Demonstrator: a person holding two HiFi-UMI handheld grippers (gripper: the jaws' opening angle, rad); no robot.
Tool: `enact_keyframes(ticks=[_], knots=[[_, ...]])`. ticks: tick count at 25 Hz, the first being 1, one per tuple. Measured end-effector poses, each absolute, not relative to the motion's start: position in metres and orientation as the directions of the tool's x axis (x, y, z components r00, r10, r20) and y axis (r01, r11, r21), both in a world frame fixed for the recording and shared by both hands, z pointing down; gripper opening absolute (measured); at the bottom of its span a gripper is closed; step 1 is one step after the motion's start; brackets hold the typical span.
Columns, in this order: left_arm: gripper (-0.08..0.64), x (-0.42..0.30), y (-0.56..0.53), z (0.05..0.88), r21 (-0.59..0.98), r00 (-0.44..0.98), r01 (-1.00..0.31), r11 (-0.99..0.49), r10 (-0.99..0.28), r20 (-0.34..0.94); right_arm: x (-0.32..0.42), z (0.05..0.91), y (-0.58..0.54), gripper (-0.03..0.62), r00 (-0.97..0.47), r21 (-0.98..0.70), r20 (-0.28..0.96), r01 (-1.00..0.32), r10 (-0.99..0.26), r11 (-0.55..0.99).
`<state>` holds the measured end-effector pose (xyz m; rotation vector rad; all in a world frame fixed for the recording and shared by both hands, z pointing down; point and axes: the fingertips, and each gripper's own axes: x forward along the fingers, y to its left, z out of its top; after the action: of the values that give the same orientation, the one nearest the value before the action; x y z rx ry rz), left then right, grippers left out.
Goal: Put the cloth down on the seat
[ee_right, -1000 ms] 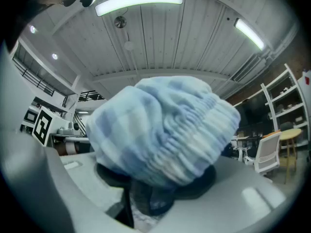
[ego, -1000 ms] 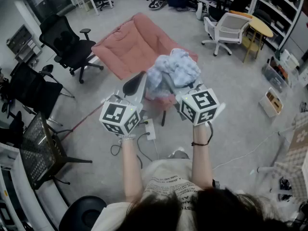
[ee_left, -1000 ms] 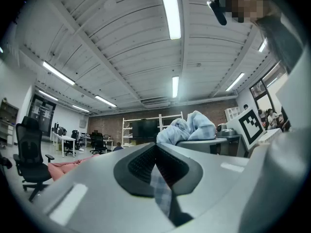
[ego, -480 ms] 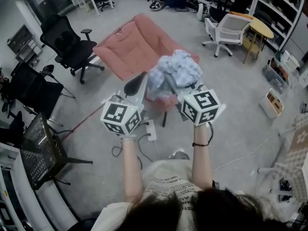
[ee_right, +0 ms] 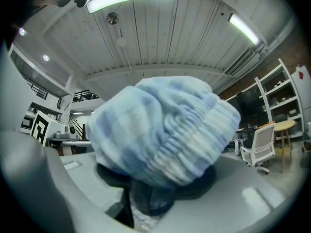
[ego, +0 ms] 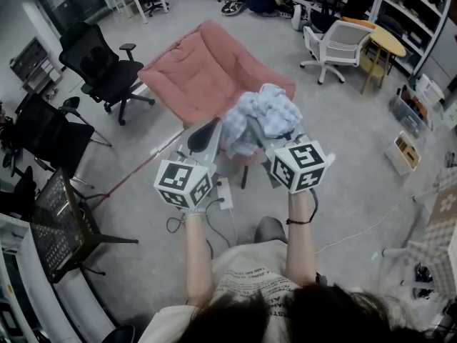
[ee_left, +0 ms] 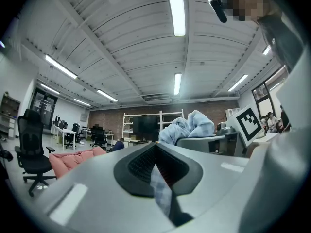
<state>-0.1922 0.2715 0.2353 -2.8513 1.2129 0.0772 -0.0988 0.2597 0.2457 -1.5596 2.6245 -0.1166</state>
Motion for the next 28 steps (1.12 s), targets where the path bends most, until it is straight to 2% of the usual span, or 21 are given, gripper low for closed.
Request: enact_keyframes(ticks=[18,28], knots=[[-0.005,-0.181,0.22,0.244,0.029,0.654,-0.756,-0.654,-0.756,-0.027,-0.065,0.258,0.207,0.21,-0.477,-0.153,0.028,-0.871,-0.879,0.467],[-0.006,-0.144,0.165,0.25,0.035,0.629,-0.777,-0.629,-0.777,-0.009,-0.034,0.264,0.143,0.21,-0.526,-0.165,0.06,-0.843,-0.848,0.512]])
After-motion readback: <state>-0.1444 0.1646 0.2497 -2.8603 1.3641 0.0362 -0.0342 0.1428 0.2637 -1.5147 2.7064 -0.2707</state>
